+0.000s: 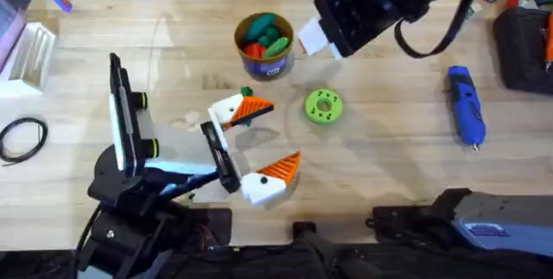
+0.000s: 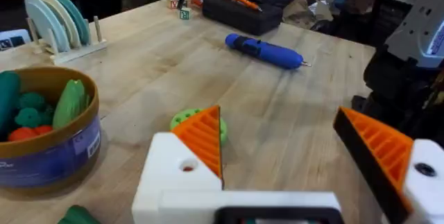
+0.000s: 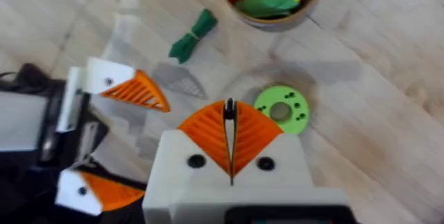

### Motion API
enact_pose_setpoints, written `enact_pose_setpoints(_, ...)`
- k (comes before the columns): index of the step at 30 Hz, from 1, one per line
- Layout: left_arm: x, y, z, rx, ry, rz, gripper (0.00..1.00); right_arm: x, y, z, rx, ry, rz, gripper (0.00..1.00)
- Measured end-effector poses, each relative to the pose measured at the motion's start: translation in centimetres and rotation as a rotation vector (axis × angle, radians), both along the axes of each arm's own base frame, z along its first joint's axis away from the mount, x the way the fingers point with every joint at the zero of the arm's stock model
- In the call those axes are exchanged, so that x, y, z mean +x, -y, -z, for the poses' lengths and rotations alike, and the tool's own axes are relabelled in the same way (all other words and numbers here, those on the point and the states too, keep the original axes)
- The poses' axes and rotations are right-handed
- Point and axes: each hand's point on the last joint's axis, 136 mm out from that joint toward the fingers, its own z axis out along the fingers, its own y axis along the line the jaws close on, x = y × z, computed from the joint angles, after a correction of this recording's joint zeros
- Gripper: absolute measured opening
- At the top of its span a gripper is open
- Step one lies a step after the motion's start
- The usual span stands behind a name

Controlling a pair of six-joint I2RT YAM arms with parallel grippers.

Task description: Pick up the gripper from the table and insert it into the empty holder that is missing its gripper. Then pick up a screw, insert it into the mounting hole, and use the screwdriver to tighten it. Finally, clean up the table by picking up the vegetable and placing it into the bucket.

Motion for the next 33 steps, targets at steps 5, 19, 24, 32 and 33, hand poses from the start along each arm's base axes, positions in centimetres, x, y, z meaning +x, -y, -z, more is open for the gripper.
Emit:
enact_pose_setpoints(5,0.0,0.0,0.0,0.0,0.0,0.0,0.985,-1.6,-3.0,-0.9,0.029,-0.056,-0.093,0.006)
enact_pose_setpoints(19,0.0,0.0,0.0,0.005,0.011,0.001,0.986,-5.5,-9.5,2.2,0.016,-0.14,-0.296,0.006)
enact_pose_setpoints(24,0.0,0.0,0.0,0.007,0.014,0.001,0.986,-5.8,-10.4,1.9,0.034,-0.121,-0.318,0.006)
enact_pose_setpoints(32,0.0,0.0,0.0,0.007,0.013,0.001,0.985,-6.7,-11.3,2.9,0.015,-0.139,-0.349,0.006)
enact_pose_setpoints(33,0.0,0.0,0.0,0.006,0.014,0.001,0.985,-6.7,-11.4,3.2,0.008,-0.145,-0.349,0.006)
